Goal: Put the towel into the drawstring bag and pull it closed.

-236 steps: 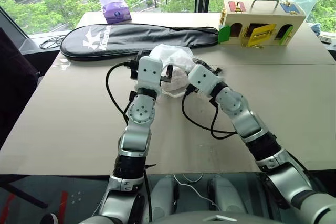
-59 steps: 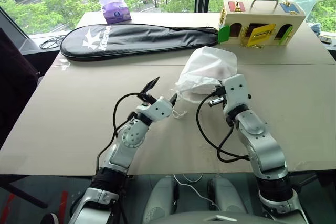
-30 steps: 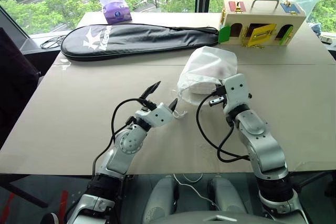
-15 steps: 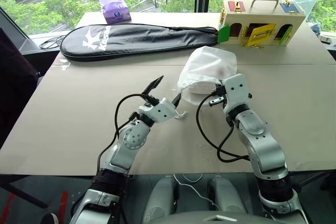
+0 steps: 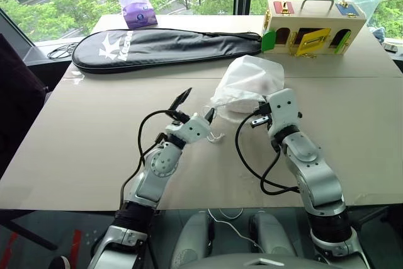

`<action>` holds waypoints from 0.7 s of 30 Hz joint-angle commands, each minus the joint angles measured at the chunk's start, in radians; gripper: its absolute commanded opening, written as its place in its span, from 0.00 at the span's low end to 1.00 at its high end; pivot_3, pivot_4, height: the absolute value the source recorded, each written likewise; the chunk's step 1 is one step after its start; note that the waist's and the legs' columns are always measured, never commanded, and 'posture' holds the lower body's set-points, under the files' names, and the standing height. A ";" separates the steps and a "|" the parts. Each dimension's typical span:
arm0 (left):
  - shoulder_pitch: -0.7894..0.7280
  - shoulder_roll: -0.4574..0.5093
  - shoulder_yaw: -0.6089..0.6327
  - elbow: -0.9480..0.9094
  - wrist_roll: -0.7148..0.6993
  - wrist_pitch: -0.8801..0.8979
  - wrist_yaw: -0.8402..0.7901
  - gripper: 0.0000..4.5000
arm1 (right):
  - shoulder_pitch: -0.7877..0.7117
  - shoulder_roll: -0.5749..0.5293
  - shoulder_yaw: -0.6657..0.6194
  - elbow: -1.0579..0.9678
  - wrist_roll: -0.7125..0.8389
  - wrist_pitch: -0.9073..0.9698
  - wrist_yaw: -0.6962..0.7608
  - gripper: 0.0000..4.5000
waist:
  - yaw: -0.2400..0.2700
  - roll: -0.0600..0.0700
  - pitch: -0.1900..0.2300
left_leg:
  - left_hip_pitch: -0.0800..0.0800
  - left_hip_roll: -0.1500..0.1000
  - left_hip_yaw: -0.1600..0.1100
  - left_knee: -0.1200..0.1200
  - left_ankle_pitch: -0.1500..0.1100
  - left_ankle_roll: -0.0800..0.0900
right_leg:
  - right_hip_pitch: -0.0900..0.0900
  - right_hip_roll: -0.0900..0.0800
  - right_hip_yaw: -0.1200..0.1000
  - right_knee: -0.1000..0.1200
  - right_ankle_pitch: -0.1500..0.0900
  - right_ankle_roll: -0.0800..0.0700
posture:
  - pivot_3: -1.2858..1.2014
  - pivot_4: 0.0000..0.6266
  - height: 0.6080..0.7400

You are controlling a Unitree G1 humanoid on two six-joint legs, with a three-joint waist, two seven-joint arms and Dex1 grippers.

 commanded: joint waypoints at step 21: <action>-0.048 -0.055 0.162 0.006 -0.029 0.178 0.226 1.00 | 0.004 -0.043 -0.016 -0.032 -0.012 0.013 0.009 0.01 | 0.000 0.000 0.000 | 0.000 0.000 0.000 0.000 0.000 0.000 | 0.000 0.000 0.000 0.000 0.000 0.000 | 0.52 0.24 1.00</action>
